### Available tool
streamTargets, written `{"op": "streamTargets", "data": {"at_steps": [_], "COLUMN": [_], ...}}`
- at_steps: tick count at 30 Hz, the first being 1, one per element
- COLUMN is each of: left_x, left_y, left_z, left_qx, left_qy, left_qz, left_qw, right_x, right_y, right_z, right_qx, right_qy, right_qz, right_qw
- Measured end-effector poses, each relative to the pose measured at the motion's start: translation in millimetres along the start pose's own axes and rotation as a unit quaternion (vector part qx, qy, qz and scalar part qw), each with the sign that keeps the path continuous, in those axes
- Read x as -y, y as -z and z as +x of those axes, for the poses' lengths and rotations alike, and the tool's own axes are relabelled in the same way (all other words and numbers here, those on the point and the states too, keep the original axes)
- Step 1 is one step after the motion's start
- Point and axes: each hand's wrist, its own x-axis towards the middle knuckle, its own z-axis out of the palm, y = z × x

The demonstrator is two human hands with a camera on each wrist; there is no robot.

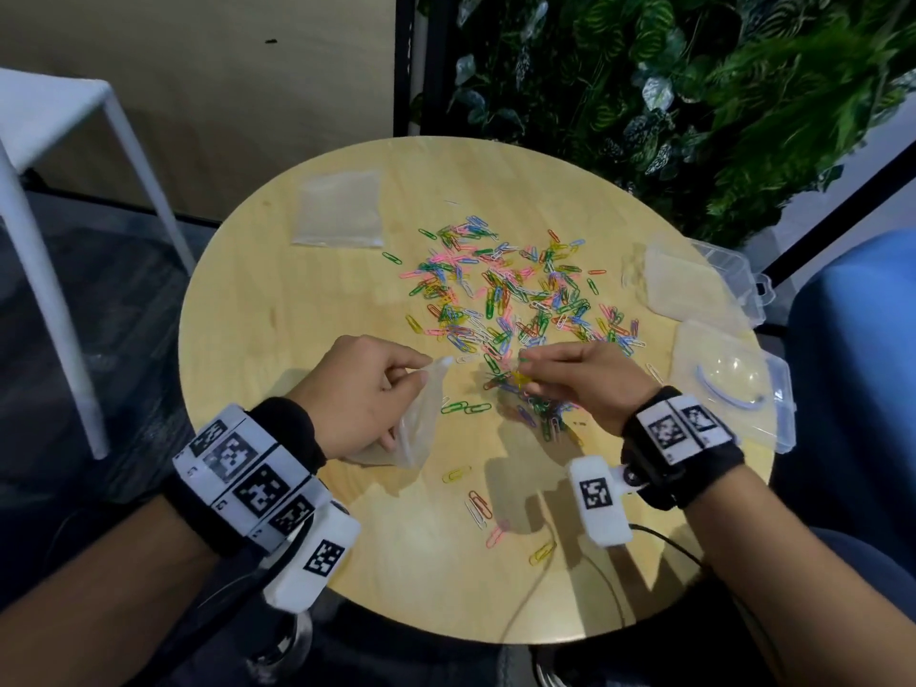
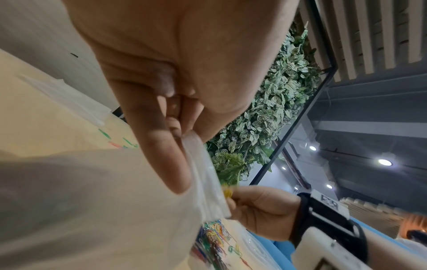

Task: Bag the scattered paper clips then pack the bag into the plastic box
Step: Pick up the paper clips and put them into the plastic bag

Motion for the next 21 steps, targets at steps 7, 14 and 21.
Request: {"op": "streamTargets", "data": {"at_steps": [7, 14, 21], "left_x": [3, 6, 3], "left_y": [-5, -7, -5], "left_z": [5, 6, 8], "left_qx": [-0.011, -0.019, -0.05], "left_qy": [0.028, 0.006, -0.031], "left_qz": [-0.039, -0.035, -0.022], "left_qw": [0.999, 0.999, 0.998], "right_x": [2, -10, -9], "right_y": [-49, -81, -93], "right_z": [-18, -18, -21], "right_qx": [0.168, 0.126, 0.053], "right_qy": [-0.053, -0.025, 0.282], "right_qz": [0.115, 0.069, -0.413], "right_qw": [0.978, 0.989, 0.864]}}
